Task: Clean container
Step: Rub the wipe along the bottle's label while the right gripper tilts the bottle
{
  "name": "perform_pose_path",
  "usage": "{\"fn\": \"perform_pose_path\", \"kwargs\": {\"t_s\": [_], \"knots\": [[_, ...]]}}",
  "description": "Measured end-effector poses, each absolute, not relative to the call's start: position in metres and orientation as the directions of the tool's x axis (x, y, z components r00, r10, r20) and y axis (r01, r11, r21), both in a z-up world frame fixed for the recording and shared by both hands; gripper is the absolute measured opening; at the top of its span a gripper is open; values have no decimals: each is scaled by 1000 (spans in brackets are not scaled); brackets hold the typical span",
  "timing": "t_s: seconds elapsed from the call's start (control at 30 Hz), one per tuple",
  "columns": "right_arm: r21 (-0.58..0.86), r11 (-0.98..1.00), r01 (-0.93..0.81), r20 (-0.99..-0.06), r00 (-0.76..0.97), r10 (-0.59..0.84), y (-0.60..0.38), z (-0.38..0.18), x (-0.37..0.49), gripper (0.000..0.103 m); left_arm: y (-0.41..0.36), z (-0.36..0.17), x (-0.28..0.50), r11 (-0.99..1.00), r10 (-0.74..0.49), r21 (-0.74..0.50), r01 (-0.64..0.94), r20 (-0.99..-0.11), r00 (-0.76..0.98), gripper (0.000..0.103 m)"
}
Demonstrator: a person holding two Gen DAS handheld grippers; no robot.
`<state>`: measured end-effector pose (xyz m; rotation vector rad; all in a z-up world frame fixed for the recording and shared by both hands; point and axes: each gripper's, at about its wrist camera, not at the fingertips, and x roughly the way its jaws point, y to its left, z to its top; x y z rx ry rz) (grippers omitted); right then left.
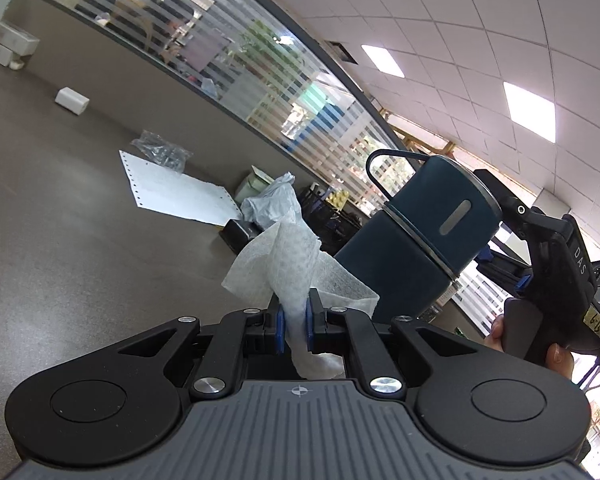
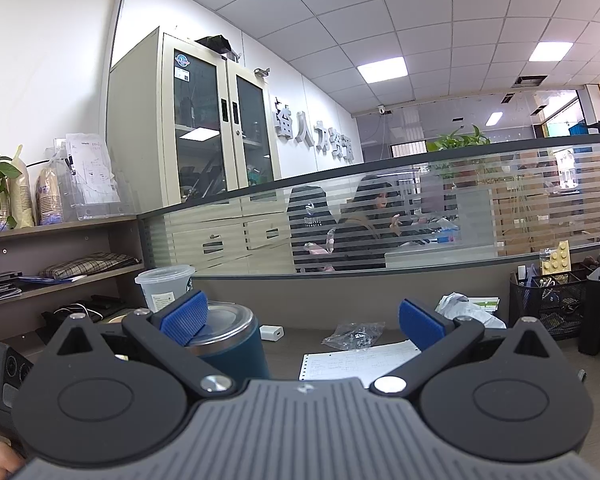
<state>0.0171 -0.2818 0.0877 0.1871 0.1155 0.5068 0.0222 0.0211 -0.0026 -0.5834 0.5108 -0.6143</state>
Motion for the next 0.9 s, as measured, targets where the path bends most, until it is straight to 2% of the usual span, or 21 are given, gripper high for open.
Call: {"fn": "perform_pose_path", "kwargs": {"t_s": [0.5, 0.9], "knots": [[204, 860, -467, -61, 871, 488, -283, 87, 19, 103, 20, -19, 35, 681, -647, -654, 329, -326, 689, 12], [209, 857, -471, -58, 869, 492, -284, 87, 20, 103, 21, -25, 36, 686, -640, -654, 320, -332, 692, 12]]}}
